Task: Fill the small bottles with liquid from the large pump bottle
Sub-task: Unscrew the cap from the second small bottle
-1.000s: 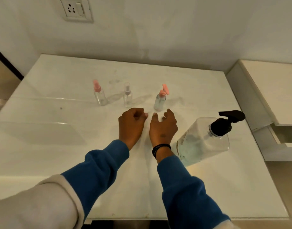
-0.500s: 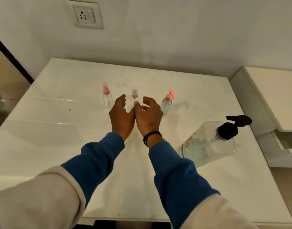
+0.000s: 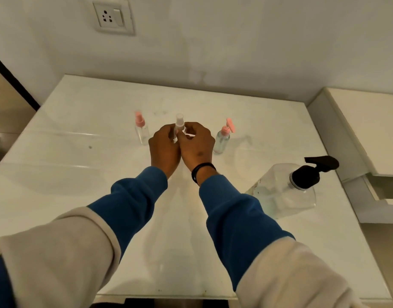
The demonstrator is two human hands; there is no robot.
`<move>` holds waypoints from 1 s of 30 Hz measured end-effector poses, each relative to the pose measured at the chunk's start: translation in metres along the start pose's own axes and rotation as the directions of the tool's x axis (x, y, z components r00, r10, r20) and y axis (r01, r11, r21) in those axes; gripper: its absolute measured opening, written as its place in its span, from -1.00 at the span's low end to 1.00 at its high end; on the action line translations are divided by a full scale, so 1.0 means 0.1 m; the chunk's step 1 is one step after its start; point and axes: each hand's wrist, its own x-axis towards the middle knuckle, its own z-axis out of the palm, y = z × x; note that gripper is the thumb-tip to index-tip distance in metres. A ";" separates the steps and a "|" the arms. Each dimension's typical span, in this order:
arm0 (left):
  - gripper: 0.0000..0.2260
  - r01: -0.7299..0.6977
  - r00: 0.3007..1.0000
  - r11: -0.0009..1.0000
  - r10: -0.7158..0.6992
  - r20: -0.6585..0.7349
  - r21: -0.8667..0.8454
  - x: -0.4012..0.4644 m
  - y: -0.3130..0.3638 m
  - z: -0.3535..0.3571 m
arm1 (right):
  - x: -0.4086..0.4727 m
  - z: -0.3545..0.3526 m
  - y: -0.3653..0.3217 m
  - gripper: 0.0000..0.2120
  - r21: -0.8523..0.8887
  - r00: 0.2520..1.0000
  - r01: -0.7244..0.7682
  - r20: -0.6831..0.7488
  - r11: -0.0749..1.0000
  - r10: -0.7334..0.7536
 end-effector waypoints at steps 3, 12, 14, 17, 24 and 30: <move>-0.85 -0.042 0.999 0.998 0.042 0.003 0.051 -0.10 0.16 -0.11 | -0.12 -0.13 -0.12 -0.70 0.028 1.000 0.030 -0.001 0.999 -0.030; -0.82 -0.232 0.968 0.966 0.241 -0.069 0.112 -0.51 1.31 -0.63 | -0.63 -0.77 -1.04 -0.77 0.073 0.969 0.232 -0.102 0.970 -0.224; -0.80 -0.268 0.957 0.959 0.277 -0.090 0.094 -0.60 1.62 -0.73 | -0.76 -0.97 -1.30 -0.79 0.085 0.955 0.281 -0.126 0.956 -0.270; -0.82 -0.343 0.933 0.937 0.347 -0.093 0.059 -0.78 2.14 -0.92 | -0.98 -1.33 -1.73 -0.83 0.071 0.922 0.355 -0.191 0.932 -0.336; -0.71 -0.508 0.858 0.861 0.502 -0.110 -0.028 -1.19 3.35 -1.28 | -1.48 -2.15 -2.70 -0.84 -0.009 0.814 0.494 -0.347 0.870 -0.466; -0.73 -0.626 0.777 0.778 0.617 -0.123 -0.047 -1.49 4.30 -1.60 | -1.81 -2.75 -3.46 -0.79 -0.082 0.702 0.584 -0.448 0.808 -0.553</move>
